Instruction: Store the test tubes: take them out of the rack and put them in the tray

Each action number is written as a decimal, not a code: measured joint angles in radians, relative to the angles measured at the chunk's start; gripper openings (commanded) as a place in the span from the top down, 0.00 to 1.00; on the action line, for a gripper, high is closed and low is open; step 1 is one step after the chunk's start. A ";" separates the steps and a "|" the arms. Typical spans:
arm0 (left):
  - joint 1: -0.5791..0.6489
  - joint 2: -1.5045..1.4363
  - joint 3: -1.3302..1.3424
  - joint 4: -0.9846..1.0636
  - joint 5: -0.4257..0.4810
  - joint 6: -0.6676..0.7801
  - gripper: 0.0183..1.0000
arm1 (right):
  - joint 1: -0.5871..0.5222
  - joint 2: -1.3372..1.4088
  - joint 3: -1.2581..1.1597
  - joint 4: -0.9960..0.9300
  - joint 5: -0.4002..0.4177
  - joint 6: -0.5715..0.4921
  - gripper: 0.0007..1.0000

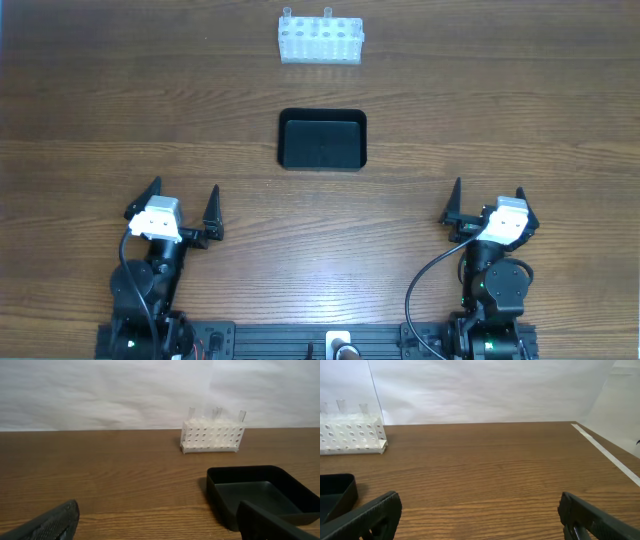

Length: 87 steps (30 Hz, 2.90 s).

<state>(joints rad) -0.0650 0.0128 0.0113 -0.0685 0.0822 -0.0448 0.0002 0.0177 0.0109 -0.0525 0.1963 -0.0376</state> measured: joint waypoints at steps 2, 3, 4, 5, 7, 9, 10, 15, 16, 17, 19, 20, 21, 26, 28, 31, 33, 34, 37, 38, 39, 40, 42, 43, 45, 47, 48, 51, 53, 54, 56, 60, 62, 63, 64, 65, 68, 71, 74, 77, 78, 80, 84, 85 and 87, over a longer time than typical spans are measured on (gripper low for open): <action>0.000 0.000 0.000 0.000 0.000 0.000 0.00 | 0.000 0.000 0.000 0.000 0.000 0.000 0.01; 0.000 0.000 0.000 0.000 0.000 0.000 0.00 | 0.000 0.000 0.000 0.000 0.000 0.000 0.01; 0.000 0.000 0.000 0.000 0.000 0.000 0.00 | 0.000 0.000 0.000 0.000 0.000 0.000 0.01; 0.000 0.000 0.000 0.000 0.000 0.000 0.00 | 0.000 0.000 0.000 0.000 0.000 0.000 0.01; 0.000 0.000 0.000 0.000 0.000 0.000 0.00 | 0.000 0.000 0.000 0.000 0.000 0.000 0.01; 0.000 0.000 0.000 0.000 0.000 0.000 0.00 | 0.000 0.000 0.000 0.000 0.000 0.000 0.01; 0.000 0.000 0.000 0.000 0.000 0.000 0.00 | 0.000 0.000 0.000 0.000 0.000 0.000 0.01; 0.000 0.000 0.000 0.000 0.000 0.000 0.00 | 0.000 0.000 0.000 0.000 0.000 0.000 0.01; 0.000 0.000 0.000 0.000 0.000 0.000 0.00 | 0.000 0.000 0.000 0.000 0.000 0.000 0.01; 0.000 0.000 0.000 0.000 0.000 0.000 0.00 | 0.000 0.000 0.000 0.000 0.000 0.000 0.01; 0.000 0.000 0.000 0.000 0.000 0.000 0.00 | 0.000 0.000 0.000 0.000 0.000 0.000 0.01; 0.000 0.000 0.000 0.002 0.000 0.000 0.00 | 0.000 0.000 0.000 0.000 0.000 0.000 0.01; 0.000 0.000 0.000 0.005 0.000 0.000 0.00 | 0.000 0.000 0.000 0.000 0.000 0.000 0.01; 0.000 0.087 0.004 0.172 0.000 0.000 0.00 | 0.000 0.000 0.000 0.000 -0.003 0.000 0.01; 0.000 0.174 0.023 0.232 0.000 0.000 0.00 | -0.001 0.000 0.000 0.000 -0.003 0.000 0.01; 0.000 0.420 0.128 0.312 0.000 0.000 0.00 | -0.001 -0.001 0.000 0.000 -0.004 0.000 0.01; -0.005 0.575 0.233 0.320 -0.002 0.000 0.01 | -0.001 0.000 0.000 0.000 -0.004 0.000 0.01; -0.009 0.625 0.276 0.324 -0.002 0.000 0.00 | -0.001 0.000 0.000 0.000 -0.004 0.000 0.01; -0.034 0.855 0.479 0.319 -0.003 0.000 0.00 | -0.001 0.000 0.000 0.000 -0.004 0.000 0.01; -0.045 0.929 0.549 0.310 -0.004 0.000 0.00 | -0.001 0.000 0.000 0.000 -0.003 0.000 0.01; -0.056 1.000 0.618 0.294 -0.003 0.000 0.00 | -0.001 0.000 0.000 0.000 -0.004 0.000 0.01; -0.067 1.067 0.684 0.274 -0.003 0.000 0.00 | -0.001 0.000 0.000 0.000 -0.004 0.000 0.01; -0.092 1.208 0.822 0.224 -0.003 0.000 0.00 | -0.001 0.000 0.000 -0.001 -0.004 0.000 0.01; -0.101 1.260 0.873 0.205 -0.004 -0.001 0.00 | -0.001 0.000 0.000 0.000 -0.004 0.000 0.01; -0.124 1.389 0.993 0.167 -0.008 -0.009 0.00 | -0.001 0.000 0.000 0.000 -0.004 0.000 0.01; -0.143 1.505 1.102 0.128 -0.014 -0.019 0.00 | -0.001 0.000 0.000 0.000 -0.004 0.000 0.01; -0.154 1.567 1.160 0.108 -0.018 -0.024 0.00 | -0.001 0.000 0.000 0.000 -0.004 0.000 0.01; -0.181 1.727 1.306 0.039 -0.037 -0.039 0.00 | -0.001 0.000 0.000 0.000 -0.003 0.000 0.01; -0.202 1.822 1.420 -0.057 -0.066 -0.056 0.00 | -0.001 -0.001 0.000 0.000 -0.004 0.000 0.01; -0.211 1.872 1.480 -0.090 -0.079 -0.063 0.00 | -0.001 -0.001 0.000 0.000 -0.004 0.000 0.01; -0.224 1.957 1.579 -0.128 -0.098 -0.072 0.00 | -0.001 -0.001 0.000 0.000 -0.004 0.000 0.01; -0.241 2.075 1.709 -0.168 -0.117 -0.083 0.00 | -0.001 -0.001 0.000 0.000 -0.004 0.000 0.01; -0.244 2.116 1.751 -0.175 -0.121 -0.085 0.00 | -0.001 -0.001 0.000 0.000 -0.004 0.001 0.01; -0.244 2.137 1.770 -0.176 -0.124 -0.087 0.00 | -0.001 -0.001 0.000 0.000 -0.004 0.000 0.01; -0.244 2.152 1.784 -0.179 -0.125 -0.087 0.00 | -0.001 -0.001 0.000 0.000 -0.004 0.000 0.01; -0.244 2.166 1.797 -0.181 -0.127 -0.088 0.00 | -0.001 -0.001 0.000 0.000 -0.004 0.000 0.01; -0.244 2.201 1.821 -0.183 -0.139 -0.098 0.00 | -0.001 -0.001 0.000 0.000 -0.004 0.000 0.01; -0.244 2.227 1.839 -0.184 -0.150 -0.106 0.02 | -0.001 -0.001 0.000 0.000 -0.004 0.000 0.01; -0.245 2.256 1.873 -0.209 -0.163 -0.110 0.06 | -0.001 -0.001 0.000 0.000 -0.004 0.000 0.01; -0.247 2.290 1.922 -0.239 -0.177 -0.112 0.10 | -0.001 -0.001 0.000 0.000 -0.004 0.000 0.01; -0.247 2.301 1.937 -0.243 -0.180 -0.114 0.12 | -0.001 -0.001 0.000 0.000 -0.004 0.000 0.01; -0.249 2.315 1.955 -0.243 -0.187 -0.113 0.14 | -0.001 -0.001 0.000 0.000 -0.004 0.000 0.01; -0.253 2.322 1.965 -0.244 -0.192 -0.114 0.19 | -0.001 -0.001 0.000 0.000 -0.004 0.000 0.01; -0.254 2.322 1.965 -0.244 -0.192 -0.115 0.19 | -0.001 -0.001 0.000 0.000 -0.004 0.000 0.01; -0.257 2.322 1.965 -0.244 -0.195 -0.114 0.22 | -0.001 -0.001 0.000 0.000 -0.004 0.000 0.01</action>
<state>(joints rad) -0.3222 2.3344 1.9766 -0.3126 -0.1127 -0.1589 -0.0006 0.0166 0.0109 -0.0528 0.1925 -0.0372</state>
